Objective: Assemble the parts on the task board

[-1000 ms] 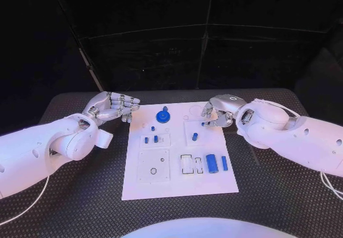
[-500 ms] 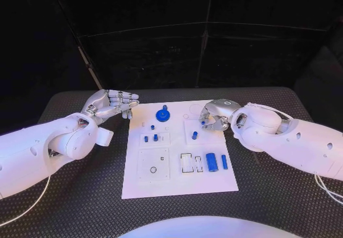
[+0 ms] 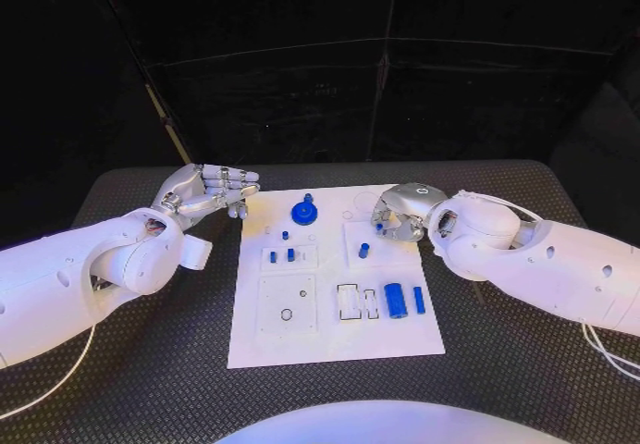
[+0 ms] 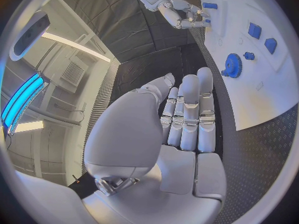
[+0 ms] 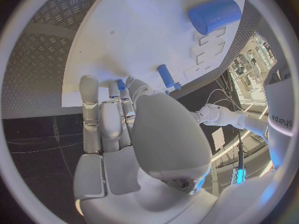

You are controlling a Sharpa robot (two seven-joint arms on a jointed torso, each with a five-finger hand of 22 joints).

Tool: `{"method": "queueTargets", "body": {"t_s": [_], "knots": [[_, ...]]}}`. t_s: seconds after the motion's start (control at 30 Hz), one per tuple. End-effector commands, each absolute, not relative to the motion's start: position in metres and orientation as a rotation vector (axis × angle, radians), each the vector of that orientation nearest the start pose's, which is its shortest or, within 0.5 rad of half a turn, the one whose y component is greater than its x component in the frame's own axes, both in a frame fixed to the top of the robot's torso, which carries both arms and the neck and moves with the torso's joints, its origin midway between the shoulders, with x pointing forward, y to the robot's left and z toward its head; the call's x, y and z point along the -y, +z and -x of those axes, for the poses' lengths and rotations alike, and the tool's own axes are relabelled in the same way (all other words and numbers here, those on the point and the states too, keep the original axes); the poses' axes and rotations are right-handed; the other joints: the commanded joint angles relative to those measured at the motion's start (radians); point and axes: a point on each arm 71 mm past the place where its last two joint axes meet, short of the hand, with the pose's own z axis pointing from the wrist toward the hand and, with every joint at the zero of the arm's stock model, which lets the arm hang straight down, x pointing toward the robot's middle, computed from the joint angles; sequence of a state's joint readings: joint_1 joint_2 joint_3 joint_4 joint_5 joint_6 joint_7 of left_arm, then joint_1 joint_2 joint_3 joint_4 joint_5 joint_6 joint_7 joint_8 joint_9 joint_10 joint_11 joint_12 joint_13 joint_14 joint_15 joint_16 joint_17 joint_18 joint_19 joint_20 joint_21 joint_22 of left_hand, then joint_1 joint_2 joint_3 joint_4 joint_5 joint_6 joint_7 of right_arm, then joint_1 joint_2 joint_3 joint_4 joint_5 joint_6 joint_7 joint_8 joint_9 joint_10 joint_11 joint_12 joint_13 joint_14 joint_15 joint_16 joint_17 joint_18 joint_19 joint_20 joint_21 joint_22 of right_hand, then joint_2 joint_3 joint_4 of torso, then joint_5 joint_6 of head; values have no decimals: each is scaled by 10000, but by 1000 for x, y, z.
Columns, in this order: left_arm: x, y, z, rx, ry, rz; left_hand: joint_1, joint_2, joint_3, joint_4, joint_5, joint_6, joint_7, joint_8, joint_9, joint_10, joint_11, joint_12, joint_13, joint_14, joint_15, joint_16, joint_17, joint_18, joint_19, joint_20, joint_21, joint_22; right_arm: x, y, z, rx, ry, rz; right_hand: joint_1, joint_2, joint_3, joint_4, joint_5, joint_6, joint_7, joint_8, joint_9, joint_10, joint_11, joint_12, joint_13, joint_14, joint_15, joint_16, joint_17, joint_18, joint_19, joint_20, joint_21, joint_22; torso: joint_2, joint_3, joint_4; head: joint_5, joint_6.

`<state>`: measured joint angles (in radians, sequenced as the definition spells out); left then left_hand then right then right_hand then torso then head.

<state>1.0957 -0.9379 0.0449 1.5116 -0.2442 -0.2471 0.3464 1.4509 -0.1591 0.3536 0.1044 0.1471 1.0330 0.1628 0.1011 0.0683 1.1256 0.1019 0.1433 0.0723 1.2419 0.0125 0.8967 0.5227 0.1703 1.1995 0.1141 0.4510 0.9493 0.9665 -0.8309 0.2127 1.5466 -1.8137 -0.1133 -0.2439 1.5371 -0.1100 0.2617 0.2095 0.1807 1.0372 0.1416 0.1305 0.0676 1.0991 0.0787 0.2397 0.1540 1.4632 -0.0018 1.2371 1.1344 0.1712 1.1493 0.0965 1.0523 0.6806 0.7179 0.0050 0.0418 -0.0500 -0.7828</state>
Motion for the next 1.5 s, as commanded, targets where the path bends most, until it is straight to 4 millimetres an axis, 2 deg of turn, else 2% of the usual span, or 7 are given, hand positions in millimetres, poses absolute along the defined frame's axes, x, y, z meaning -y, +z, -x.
{"method": "queueTargets", "body": {"t_s": [0.03, 0.37, 0.7, 1.1, 1.5], "knots": [[-254, -194, -480, -14801, -14560, 9528, -35, 95, 14, -46, -2, -4, 54, -18, -13, -64, 6, 58, -8, -76, 24, -67, -15, 111, -49, -8, -37, -17, 194, -210, -473, -17193, 4104, 3134, 48, -25, 208, -37, -51, 113, 25, -79, 8, 92, -5, -99, -102, 326, -39, 69, 29, -139, 86, 11, 59, 48, 0, -1, 3, -4, -10], [-254, -195, -480, -14887, -14554, 9560, -33, 106, 15, -52, -1, -22, 62, -28, -15, -97, 14, 57, -12, -93, 31, -82, -29, 111, -60, -3, -58, -33, 191, -212, -476, -17160, 3999, 3151, 72, -102, 711, -253, -193, 205, 33, -152, 8, 219, -8, -243, -307, 325, -44, 138, 99, -146, 81, 1, 167, 163, -6, -6, 13, -7, -38], [-254, -195, -480, -14960, -14538, 9591, -27, 110, 16, -61, 0, -32, 68, -34, -16, -123, 21, 54, -15, -104, 36, -91, -38, 111, -67, 1, -72, -43, 191, -214, -476, -17299, 3841, 3301, 323, -22, 1626, -993, -150, 797, -60, 20, 72, 787, -121, -288, -441, 361, -161, 311, 285, -194, 174, -99, 574, 632, -14, -3, 3, 1, -66], [-254, -195, -479, -15037, -14570, 9599, 48, 125, 42, -129, 7, -46, 81, -41, -15, -176, 32, 61, -18, -123, 38, -109, -63, 115, -74, 5, -100, -67, 187, -210, -472, -16707, 4010, 3204, -35, -80, 2525, -1658, -153, 1026, -55, -48, 40, 1172, -138, -601, -575, 373, -180, 406, 354, -238, 161, -140, 1011, 1091, -12, 2, 4, 4, -77], [-255, -196, -479, -15097, -14543, 9630, 70, 117, 45, -171, 4, -114, 96, -78, -25, -252, 52, 55, -26, -133, 49, -120, -82, 114, -74, 9, -116, -82, 181, -196, -462, -15746, 4659, 3040, -255, -130, 2741, -1847, -173, 1046, -33, -103, 28, 1237, -122, -726, -613, 387, -169, 462, 402, -259, 178, -127, 1163, 1270, -16, 1, -1, -37, -35]]}}
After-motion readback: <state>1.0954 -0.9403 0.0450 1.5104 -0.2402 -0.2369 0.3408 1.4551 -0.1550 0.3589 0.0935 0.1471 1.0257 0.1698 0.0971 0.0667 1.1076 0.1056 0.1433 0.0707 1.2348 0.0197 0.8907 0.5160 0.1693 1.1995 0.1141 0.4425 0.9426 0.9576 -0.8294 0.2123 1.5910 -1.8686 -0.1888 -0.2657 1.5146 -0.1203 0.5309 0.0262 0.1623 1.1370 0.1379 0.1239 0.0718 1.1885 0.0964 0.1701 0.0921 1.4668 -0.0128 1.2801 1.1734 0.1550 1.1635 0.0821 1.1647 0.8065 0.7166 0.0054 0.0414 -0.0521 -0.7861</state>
